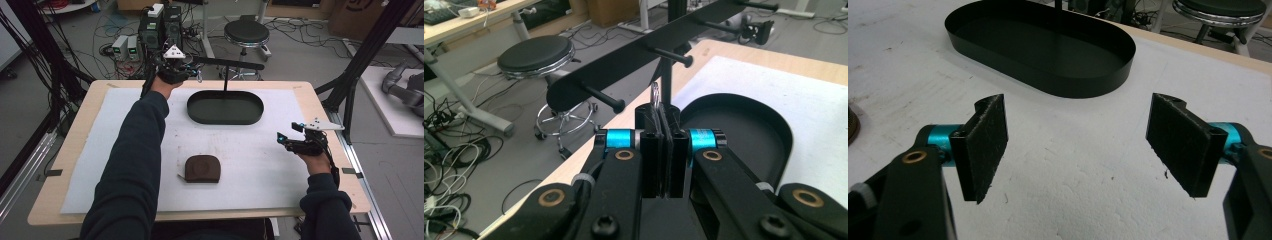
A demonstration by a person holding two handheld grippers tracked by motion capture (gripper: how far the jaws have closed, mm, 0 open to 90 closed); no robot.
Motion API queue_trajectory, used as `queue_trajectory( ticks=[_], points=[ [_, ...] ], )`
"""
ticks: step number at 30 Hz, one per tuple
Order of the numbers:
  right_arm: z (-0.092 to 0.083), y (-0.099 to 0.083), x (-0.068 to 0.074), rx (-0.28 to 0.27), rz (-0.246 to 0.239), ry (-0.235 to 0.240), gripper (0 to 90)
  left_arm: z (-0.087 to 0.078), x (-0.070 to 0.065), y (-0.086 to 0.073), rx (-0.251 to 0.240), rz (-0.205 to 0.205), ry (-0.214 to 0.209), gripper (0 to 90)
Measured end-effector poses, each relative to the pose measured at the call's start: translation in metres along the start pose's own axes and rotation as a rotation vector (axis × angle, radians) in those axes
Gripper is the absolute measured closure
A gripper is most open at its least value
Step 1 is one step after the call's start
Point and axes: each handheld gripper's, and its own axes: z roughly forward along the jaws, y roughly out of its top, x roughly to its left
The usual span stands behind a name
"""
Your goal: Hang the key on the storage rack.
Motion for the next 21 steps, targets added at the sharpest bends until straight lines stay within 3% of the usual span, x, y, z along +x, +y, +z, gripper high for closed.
queue_trajectory(
  ticks=[21],
  points=[
    [-0.002, -0.003, 0.0, 0.002, 0.011, 0.011, 25.1, 0.022, 0.014, 0.0, 0.013, -0.06, 0.103, 87.9]
  ],
)
